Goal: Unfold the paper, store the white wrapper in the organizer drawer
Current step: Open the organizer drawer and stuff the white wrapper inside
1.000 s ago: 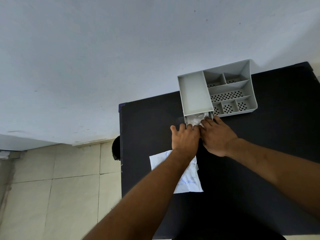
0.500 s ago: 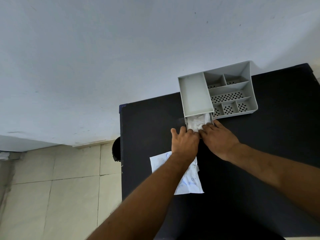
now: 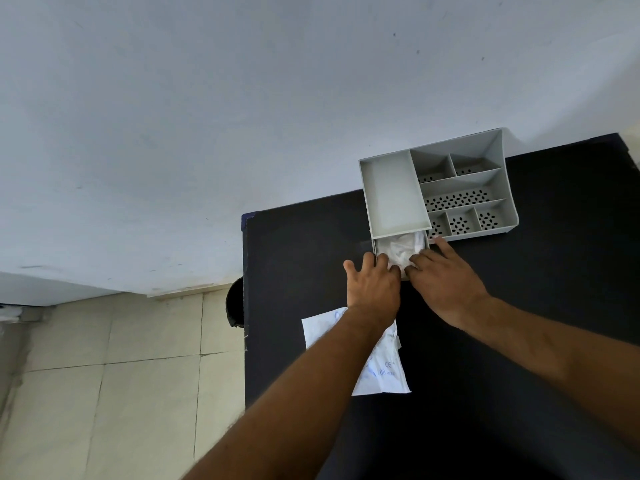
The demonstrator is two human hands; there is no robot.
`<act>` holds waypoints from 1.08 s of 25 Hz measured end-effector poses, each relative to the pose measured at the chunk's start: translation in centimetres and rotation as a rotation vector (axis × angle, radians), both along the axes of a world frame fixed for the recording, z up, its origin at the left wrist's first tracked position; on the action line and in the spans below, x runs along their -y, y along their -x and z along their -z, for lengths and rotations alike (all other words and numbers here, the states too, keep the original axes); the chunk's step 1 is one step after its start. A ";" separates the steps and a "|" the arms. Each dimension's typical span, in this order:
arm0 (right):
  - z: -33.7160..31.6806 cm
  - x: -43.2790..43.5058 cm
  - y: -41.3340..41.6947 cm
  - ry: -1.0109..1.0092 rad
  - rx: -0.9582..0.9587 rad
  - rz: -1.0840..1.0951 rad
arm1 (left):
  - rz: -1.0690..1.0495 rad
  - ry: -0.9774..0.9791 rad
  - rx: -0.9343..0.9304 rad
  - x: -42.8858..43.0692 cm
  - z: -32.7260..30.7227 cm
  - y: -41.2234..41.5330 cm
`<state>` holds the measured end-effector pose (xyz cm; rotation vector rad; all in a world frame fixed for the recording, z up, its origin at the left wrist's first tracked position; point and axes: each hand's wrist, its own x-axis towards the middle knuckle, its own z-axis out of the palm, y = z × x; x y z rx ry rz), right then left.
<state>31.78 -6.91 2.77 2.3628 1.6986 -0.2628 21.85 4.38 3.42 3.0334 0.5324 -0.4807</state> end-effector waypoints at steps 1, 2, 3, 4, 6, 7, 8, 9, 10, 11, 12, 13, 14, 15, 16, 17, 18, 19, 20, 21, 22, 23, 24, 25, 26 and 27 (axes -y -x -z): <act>0.2 0.0 0.1 -0.018 0.009 0.006 | 0.001 -0.004 0.010 0.0 0.0 0.0; 0.2 -0.1 0.1 -0.014 0.009 0.009 | 0.000 -0.013 0.029 0.0 0.0 0.1; 0.2 -0.2 0.2 0.009 0.001 0.009 | -0.009 -0.029 0.058 0.1 0.0 0.3; 0.2 -0.4 0.3 0.029 -0.006 0.008 | -0.019 -0.047 0.088 0.2 0.1 0.5; -0.2 -0.8 0.2 0.055 0.001 0.001 | -0.029 -0.052 0.080 0.3 0.2 0.9; -0.4 -0.8 0.0 0.067 0.009 -0.005 | -0.019 -0.058 0.085 0.3 0.2 0.9; -0.5 -0.9 -0.2 0.070 0.015 -0.009 | -0.010 -0.053 0.086 0.3 0.2 0.8; -0.6 -1.0 -0.5 0.065 0.014 -0.010 | -0.006 -0.038 0.084 0.3 0.2 0.5; -0.6 -1.0 -0.8 0.049 0.010 -0.011 | -0.011 -0.019 0.077 0.2 0.1 0.1; -0.6 -1.0 -0.8 0.022 -0.002 -0.011 | -0.024 -0.001 0.067 0.1 0.1 -0.3; -0.4 -0.9 -0.9 -0.026 -0.025 -0.004 | -0.038 0.017 0.056 0.0 0.1 -0.6; -0.3 -0.8 -1.0 -0.096 -0.048 0.012 | -0.045 0.032 0.049 -0.1 0.2 -0.8; -0.3 -0.6 -1.1 -0.161 -0.056 0.031 | -0.044 0.041 0.052 -0.2 0.4 -0.9; -0.1 -0.4 -1.2 -0.205 -0.050 0.049 | -0.037 0.048 0.075 -0.2 0.5 -0.8; 0.2 -0.1 -1.2 -0.233 -0.042 0.061 | -0.022 0.044 0.130 -0.3 0.5 -0.6; 0.5 0.2 -1.2 -0.254 -0.037 0.068 | -0.004 0.023 0.202 -0.5 0.4 -0.3; 0.7 0.4 -1.2 -0.276 -0.033 0.074 | 0.011 0.002 0.257 -0.8 0.7 0.0; 0.8 0.5 -1.3 -0.305 -0.025 0.082 | 0.012 0.003 0.297 -1.0 0.9 0.2; 1.0 0.6 -1.4 -0.339 -0.016 0.095 | 0.002 0.017 0.334 -1.1 1.1 0.2; 1.0 0.5 -1.6 -0.375 -0.010 0.113 | -0.019 0.040 0.345 -1.3 1.1 0.0; 1.1 0.3 -1.8 -0.404 -0.012 0.135 | -0.039 0.059 0.330 -1.4 0.9 -0.2; 1.2 0.1 -2.0 -0.423 -0.018 0.156 | -0.051 0.070 0.295 -1.5 0.7 -0.6; 1.3 -0.1 -2.3 -0.425 -0.029 0.172 | -0.051 0.085 0.245 -1.6 0.7 -0.9; 1.5 -0.4 -2.5 -0.410 -0.039 0.185 | -0.057 0.109 0.186 -1.8 0.7 -1.2; 1.6 -0.7 -2.7 -0.385 -0.044 0.195 | -0.069 0.129 0.134 -2.1 0.6 -1.5; 1.8 -0.9 -2.9 -0.359 -0.044 0.199 | -0.078 0.138 0.109 -2.4 0.5 -1.7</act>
